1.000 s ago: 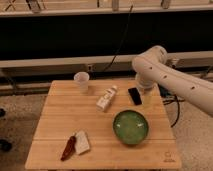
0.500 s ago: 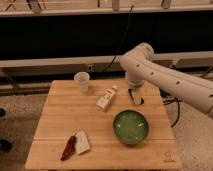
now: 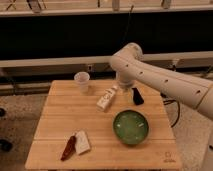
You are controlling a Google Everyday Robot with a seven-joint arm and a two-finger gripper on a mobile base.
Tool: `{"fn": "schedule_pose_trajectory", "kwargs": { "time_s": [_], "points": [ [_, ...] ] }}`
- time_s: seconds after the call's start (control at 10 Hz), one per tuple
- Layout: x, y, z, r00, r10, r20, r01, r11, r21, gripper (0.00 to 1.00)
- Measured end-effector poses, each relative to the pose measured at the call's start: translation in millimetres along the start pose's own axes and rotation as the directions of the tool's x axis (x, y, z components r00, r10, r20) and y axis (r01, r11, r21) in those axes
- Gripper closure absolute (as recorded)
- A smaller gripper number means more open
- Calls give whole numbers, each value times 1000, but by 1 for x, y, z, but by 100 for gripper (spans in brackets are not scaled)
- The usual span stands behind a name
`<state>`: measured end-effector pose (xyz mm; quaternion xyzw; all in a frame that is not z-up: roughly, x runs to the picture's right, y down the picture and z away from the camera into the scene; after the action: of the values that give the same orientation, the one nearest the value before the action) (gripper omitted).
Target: Move the arm in a circular motion
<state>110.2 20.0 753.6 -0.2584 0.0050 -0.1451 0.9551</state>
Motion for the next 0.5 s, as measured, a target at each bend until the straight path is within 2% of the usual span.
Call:
{"fn": "schedule_pose_trajectory", "kwargs": {
  "time_s": [0.2,0.5],
  "points": [
    [-1,-2,2,1000,-21,-1,21,1000,0,20],
    [-31,-7,2,998,-63,6,63,998,2,20]
  ]
}}
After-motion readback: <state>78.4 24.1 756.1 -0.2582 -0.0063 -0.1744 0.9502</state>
